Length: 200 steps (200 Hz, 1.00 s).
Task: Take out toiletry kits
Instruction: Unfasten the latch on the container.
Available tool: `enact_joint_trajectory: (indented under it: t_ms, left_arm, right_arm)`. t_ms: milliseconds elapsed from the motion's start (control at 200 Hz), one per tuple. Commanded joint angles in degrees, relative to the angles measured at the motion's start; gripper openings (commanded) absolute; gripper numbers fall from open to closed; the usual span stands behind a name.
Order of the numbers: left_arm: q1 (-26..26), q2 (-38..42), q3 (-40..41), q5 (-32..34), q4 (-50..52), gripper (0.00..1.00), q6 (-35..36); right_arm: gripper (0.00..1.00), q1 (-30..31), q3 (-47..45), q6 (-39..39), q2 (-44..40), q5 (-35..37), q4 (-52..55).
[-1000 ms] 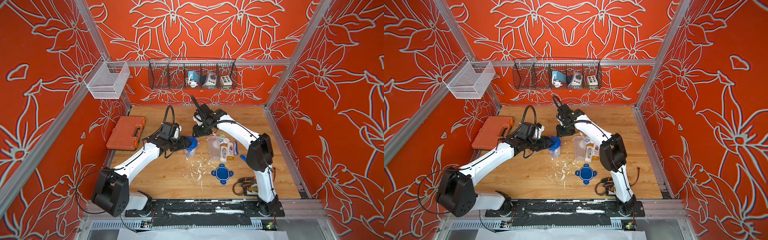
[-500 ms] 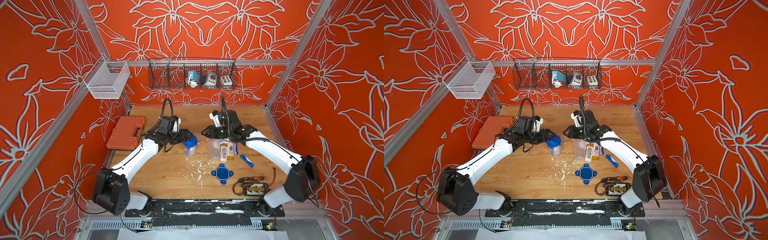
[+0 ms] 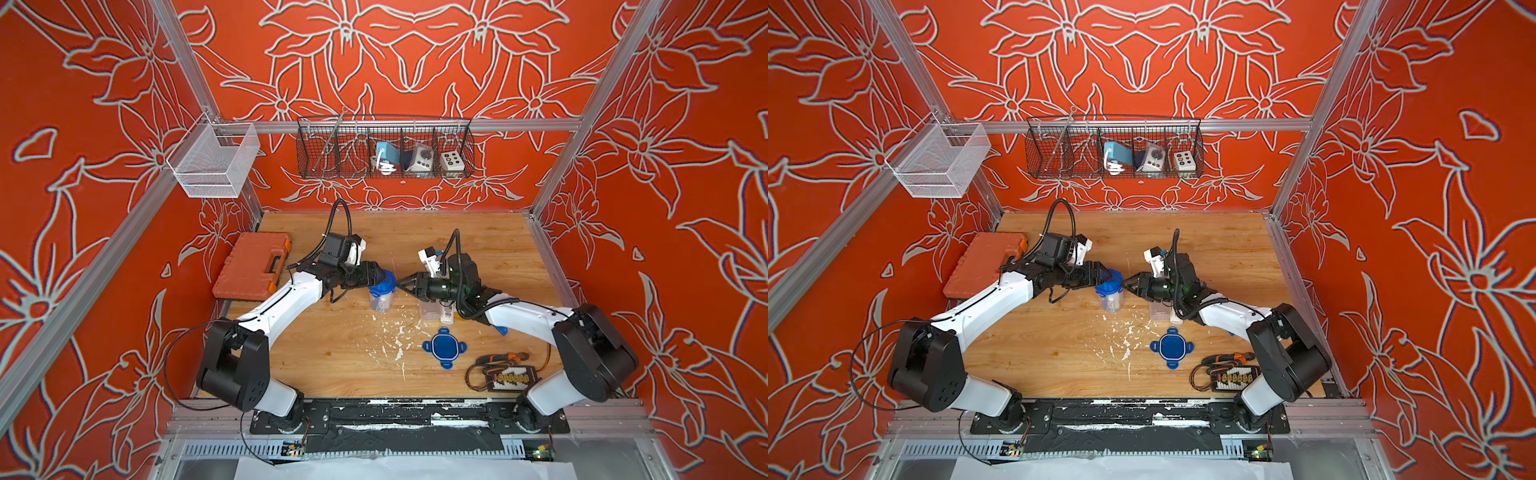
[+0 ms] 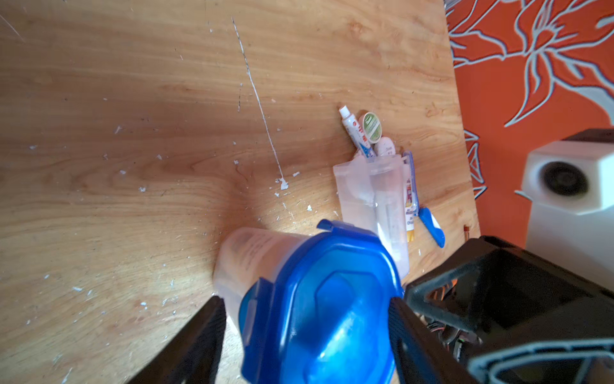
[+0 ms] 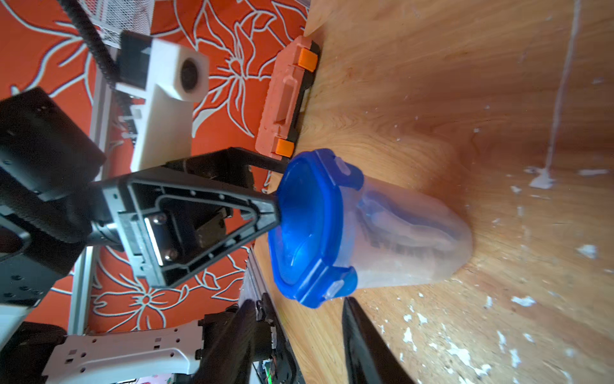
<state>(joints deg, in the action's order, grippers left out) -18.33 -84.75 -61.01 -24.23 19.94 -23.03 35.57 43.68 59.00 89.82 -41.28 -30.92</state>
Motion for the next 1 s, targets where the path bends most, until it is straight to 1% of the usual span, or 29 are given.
enact_joint_trajectory:
  t_ms: [0,135,265,375,515,641,766,851,996]
  left_arm:
    - [0.13,0.09,0.34,0.04,0.31,0.75,2.42]
    - [0.14,-0.96,0.79,0.07,0.20,0.75,2.81]
    - [0.14,-1.74,1.58,0.67,0.79,0.72,2.14]
    - [0.18,-1.21,3.35,1.06,0.58,0.70,1.37]
    - [0.13,-0.84,5.81,2.79,0.79,0.68,0.56]
    - [0.13,-0.86,7.75,5.44,0.88,0.68,0.10]
    - [0.13,-1.29,10.29,7.55,0.65,0.66,-0.90]
    - [0.13,-1.34,12.45,9.66,0.38,0.66,-2.26]
    - [0.16,-1.87,15.30,11.55,-0.34,0.63,-4.19]
  right_arm:
    - [0.48,0.48,-3.06,5.45,3.46,0.20,-13.73]
    - [0.49,0.55,-3.06,8.45,7.68,-1.96,-21.94]
    - [0.50,0.56,-3.72,9.80,9.59,-2.05,-24.82]
    - [0.51,0.42,-4.42,12.47,11.68,-2.56,-29.94]
    - [0.43,0.41,-3.59,17.70,16.41,-5.41,-39.90]
    - [0.40,0.38,-4.71,21.18,18.34,-5.96,-46.94]
    - [0.38,0.29,-4.66,21.98,18.72,-7.43,-48.71]
    - [0.33,0.10,-4.68,22.11,18.40,-7.50,-48.67]
    - [0.29,-2.02,-6.58,23.09,17.60,-7.41,-49.85]
